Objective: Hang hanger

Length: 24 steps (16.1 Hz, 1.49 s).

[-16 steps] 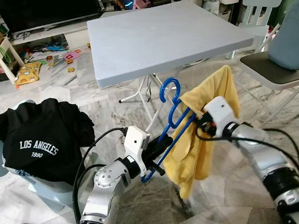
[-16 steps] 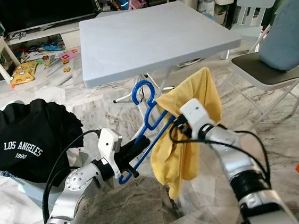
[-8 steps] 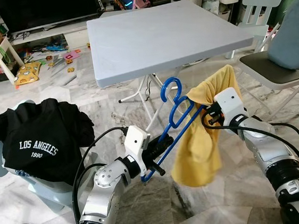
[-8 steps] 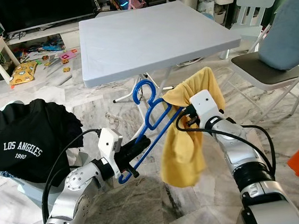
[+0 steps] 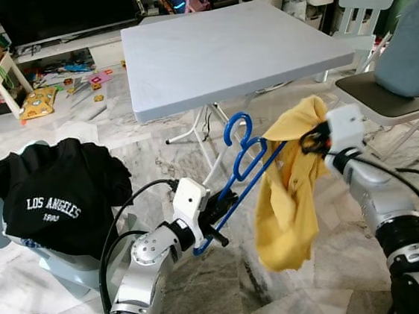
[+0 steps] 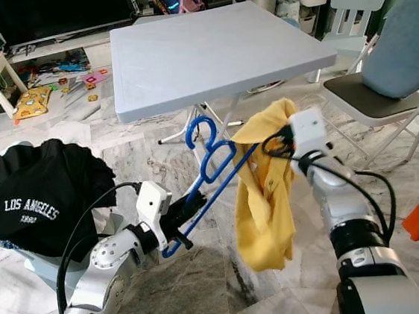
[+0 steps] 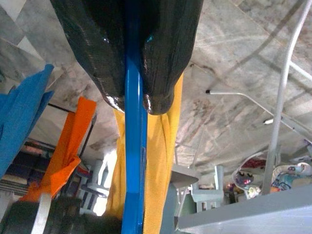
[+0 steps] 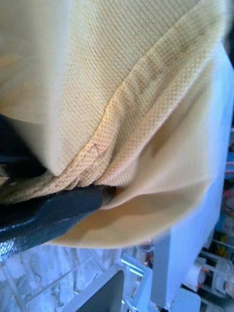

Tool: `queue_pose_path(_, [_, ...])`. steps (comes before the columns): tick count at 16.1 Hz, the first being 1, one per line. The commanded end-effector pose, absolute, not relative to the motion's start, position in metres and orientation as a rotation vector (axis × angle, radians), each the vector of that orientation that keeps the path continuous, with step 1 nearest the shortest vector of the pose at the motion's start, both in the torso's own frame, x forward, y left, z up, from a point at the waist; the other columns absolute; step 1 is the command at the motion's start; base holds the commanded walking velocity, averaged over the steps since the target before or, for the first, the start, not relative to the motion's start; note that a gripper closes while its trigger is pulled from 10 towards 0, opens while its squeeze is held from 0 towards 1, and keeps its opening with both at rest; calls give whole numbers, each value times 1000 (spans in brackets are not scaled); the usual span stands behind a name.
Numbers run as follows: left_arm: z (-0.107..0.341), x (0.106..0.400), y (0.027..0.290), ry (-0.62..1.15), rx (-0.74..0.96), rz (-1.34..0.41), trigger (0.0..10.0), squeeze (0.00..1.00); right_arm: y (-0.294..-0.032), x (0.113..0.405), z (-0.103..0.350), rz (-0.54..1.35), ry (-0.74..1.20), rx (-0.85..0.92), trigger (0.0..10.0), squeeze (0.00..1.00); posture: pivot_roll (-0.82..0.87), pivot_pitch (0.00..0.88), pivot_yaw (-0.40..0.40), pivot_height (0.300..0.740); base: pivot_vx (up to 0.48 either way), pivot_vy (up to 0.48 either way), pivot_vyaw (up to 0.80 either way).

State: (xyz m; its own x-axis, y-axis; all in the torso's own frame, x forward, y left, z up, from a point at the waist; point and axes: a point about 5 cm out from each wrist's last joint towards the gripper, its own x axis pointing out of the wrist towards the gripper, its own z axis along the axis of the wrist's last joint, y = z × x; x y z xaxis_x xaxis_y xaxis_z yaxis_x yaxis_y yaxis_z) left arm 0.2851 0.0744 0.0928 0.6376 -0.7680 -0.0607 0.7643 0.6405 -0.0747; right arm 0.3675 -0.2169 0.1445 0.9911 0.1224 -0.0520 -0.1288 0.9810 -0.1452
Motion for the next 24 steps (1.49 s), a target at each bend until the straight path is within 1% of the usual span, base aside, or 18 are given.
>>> queue_pose_path(1, [90,284,79,103,-13,-852,0,0,-215,375,171,87,-53,-121,0,0,-100,0,41,740,0,0,0])
queue_pose_path(2, [85,281,82,128,4,-845,0,0,-217,379,183,37,-86,-101,0,0,-100,0,40,740,0,0,0])
queue_pose_path(4, [80,276,83,156,16,-861,0,0,-219,382,190,-5,-96,-91,0,0,-100,0,39,740,0,0,0])
queue_pose_path(6, [73,262,86,193,62,-932,0,0,-212,388,194,-39,-82,-291,0,0,-98,0,33,740,0,0,0])
queue_pose_path(9, [78,246,95,182,116,-969,0,0,-211,390,187,-128,-41,-316,0,0,-83,0,26,740,0,0,0])
queue_pose_path(12, [81,232,101,178,97,-990,0,0,-219,390,182,-208,-11,-351,0,0,-75,0,17,740,0,0,0])
queue_pose_path(13, [83,229,107,156,69,-943,0,0,-226,388,173,-252,43,-320,0,0,-72,0,10,740,0,0,0])
queue_pose_path(14, [87,227,111,137,18,-893,0,0,-235,385,162,-300,105,-247,0,0,-69,0,5,740,0,0,0])
queue_pose_path(15, [91,224,111,130,-61,-877,0,0,-247,381,155,-359,139,-188,0,0,-69,0,3,740,0,0,0])
queue_pose_path(16, [93,223,112,120,-93,-854,0,0,-251,379,153,-375,146,-164,0,0,-66,0,2,740,0,0,0])
queue_pose_path(17, [98,225,119,87,-140,-757,0,0,-259,375,150,-402,147,-138,0,0,-62,0,3,740,0,0,0])
queue_pose_path(18, [99,226,122,73,-148,-713,0,0,-261,374,149,-408,144,-131,0,0,-61,0,4,740,0,0,0])
queue_pose_path(19, [101,234,131,46,-146,-563,0,0,-262,371,148,-384,116,-90,0,0,-58,0,5,740,0,0,0])
queue_pose_path(20, [100,239,136,42,-158,-464,627,0,-258,370,148,-333,93,-78,0,0,-58,0,8,740,0,0,0])
queue_pose_path(21, [100,242,138,47,-161,-410,2745,0,-252,369,148,-277,69,-58,0,0,-59,0,11,740,0,0,0])
queue_pose_path(22, [94,248,138,81,-102,-330,10000,0,-243,363,147,-162,20,-93,0,0,-61,0,16,740,0,0,0])
queue_pose_path(24, [91,253,138,87,-71,-286,10000,0,-239,354,143,-91,5,-81,0,0,-65,0,26,740,0,0,0])
